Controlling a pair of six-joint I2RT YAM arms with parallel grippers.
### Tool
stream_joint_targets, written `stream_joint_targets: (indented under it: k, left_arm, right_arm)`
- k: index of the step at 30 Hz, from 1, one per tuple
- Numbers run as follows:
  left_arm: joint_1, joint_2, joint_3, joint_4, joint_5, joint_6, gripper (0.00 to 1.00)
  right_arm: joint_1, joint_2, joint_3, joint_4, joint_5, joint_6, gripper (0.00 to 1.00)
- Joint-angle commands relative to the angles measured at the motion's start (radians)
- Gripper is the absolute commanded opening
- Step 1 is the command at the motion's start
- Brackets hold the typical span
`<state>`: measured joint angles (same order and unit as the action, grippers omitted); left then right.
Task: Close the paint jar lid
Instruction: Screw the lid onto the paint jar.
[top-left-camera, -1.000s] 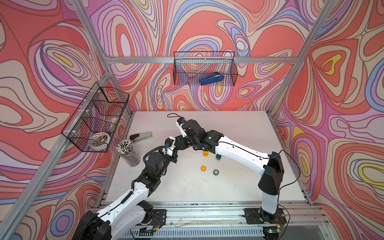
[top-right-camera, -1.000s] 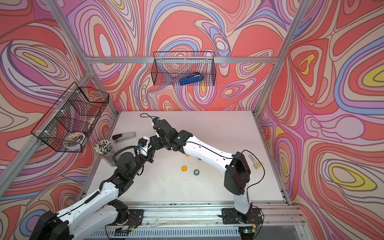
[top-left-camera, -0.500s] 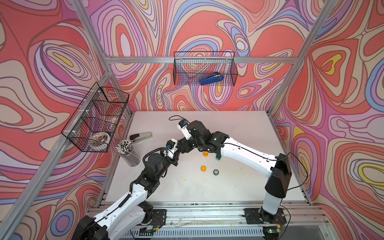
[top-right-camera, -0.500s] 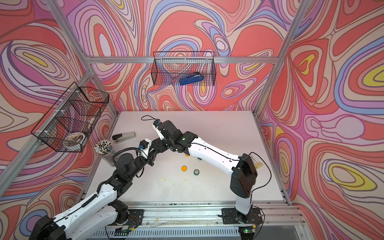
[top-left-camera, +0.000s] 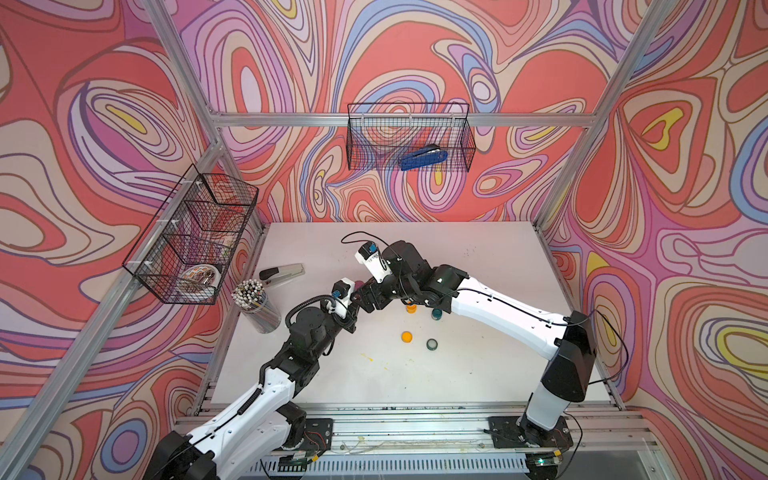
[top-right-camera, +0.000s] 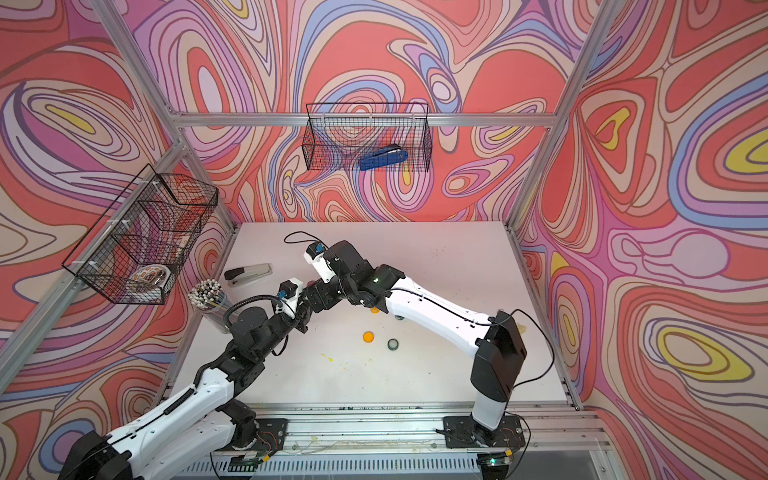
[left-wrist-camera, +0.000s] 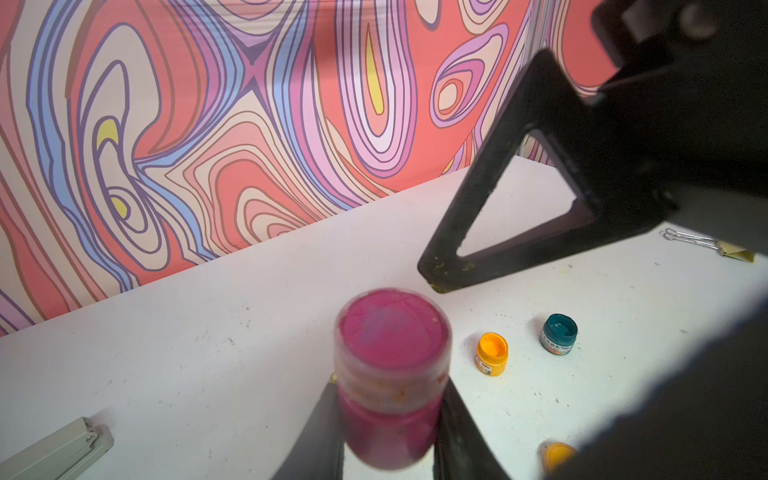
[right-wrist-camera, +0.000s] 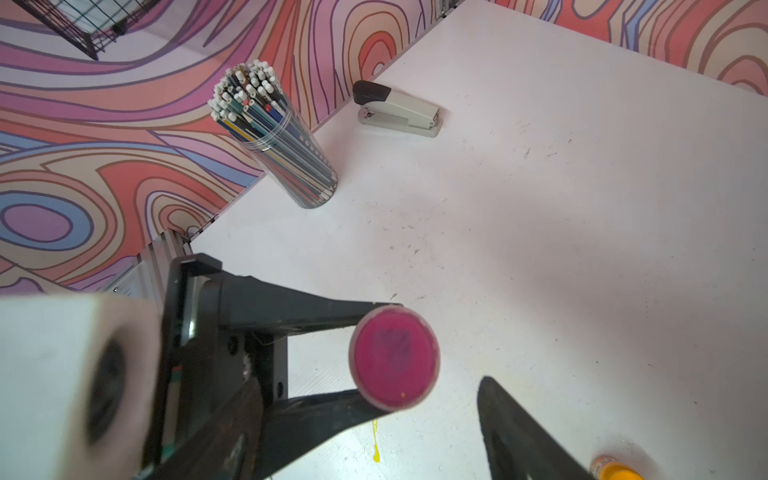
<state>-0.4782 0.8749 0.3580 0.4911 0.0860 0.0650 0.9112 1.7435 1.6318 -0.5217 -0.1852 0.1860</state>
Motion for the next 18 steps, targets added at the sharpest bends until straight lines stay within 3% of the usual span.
stream_joint_targets:
  k: [1, 8, 13, 18]
  left_arm:
    - [0.002, -0.026, -0.01, 0.045, 0.0, -0.019, 0.26]
    - [0.001, -0.086, 0.01, -0.062, 0.018, -0.044, 0.27]
    - [0.001, -0.114, 0.064, -0.228, 0.144, -0.062, 0.27]
    - [0.002, -0.147, 0.075, -0.272, 0.255, -0.09, 0.27]
  right_arm:
    - [-0.004, -0.035, -0.01, -0.034, -0.012, -0.038, 0.83]
    - [-0.034, -0.084, -0.04, -0.065, 0.01, -0.11, 0.78]
    - [-0.055, -0.103, -0.014, -0.066, -0.097, -0.245, 0.72]
    - [-0.058, -0.078, 0.064, -0.103, -0.183, -0.364, 0.6]
